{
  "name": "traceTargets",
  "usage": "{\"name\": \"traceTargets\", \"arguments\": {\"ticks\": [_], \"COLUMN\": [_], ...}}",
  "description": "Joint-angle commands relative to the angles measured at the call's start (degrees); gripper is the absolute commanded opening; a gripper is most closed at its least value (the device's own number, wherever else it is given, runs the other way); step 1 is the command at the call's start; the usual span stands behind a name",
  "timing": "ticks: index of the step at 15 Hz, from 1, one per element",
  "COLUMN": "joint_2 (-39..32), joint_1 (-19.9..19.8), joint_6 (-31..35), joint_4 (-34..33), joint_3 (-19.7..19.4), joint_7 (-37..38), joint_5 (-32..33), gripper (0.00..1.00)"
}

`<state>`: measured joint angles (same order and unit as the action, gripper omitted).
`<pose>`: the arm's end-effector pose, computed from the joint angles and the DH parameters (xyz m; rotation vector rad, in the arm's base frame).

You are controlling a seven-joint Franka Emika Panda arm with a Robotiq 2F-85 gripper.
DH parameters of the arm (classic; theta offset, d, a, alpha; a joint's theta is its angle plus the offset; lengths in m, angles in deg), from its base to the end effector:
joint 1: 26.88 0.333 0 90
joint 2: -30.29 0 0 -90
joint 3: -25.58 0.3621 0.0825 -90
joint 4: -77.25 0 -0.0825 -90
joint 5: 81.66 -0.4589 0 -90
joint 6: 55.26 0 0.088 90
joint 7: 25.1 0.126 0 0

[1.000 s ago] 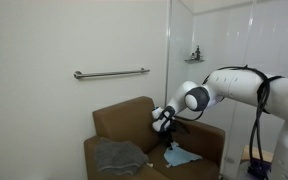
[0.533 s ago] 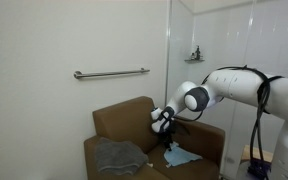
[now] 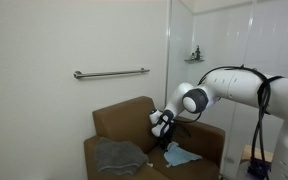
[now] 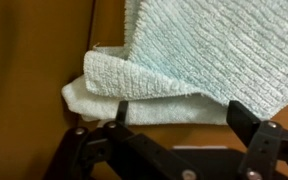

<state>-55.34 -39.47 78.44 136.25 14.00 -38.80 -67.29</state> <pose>0.7173 -0.2866 -0.1747 2.7967 0.2483 -0.4086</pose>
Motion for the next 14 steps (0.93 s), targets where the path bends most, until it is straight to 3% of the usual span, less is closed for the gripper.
{"name": "traceTargets", "arguments": {"ticks": [1,2,7,11,12,13,14], "joint_2": [0.0,0.0,0.0,0.0,0.0,0.0,0.0], "joint_1": [4.4,5.0,3.1,1.3,1.4,4.1,4.5], "joint_6": [3.6,2.0,-7.3,-14.8,-14.8,-13.5,-12.2], "joint_4": [2.8,2.8,1.9,0.7,1.0,1.8,2.1], "joint_3": [-5.7,-6.3,-1.3,2.7,2.7,-0.9,-1.6], "joint_7": [12.4,13.7,16.9,10.6,12.3,12.7,14.6], "joint_5": [3.1,3.4,12.7,15.3,16.0,12.0,12.3], "gripper": [1.0,1.0,1.0,1.0,1.0,1.0,1.0]}}
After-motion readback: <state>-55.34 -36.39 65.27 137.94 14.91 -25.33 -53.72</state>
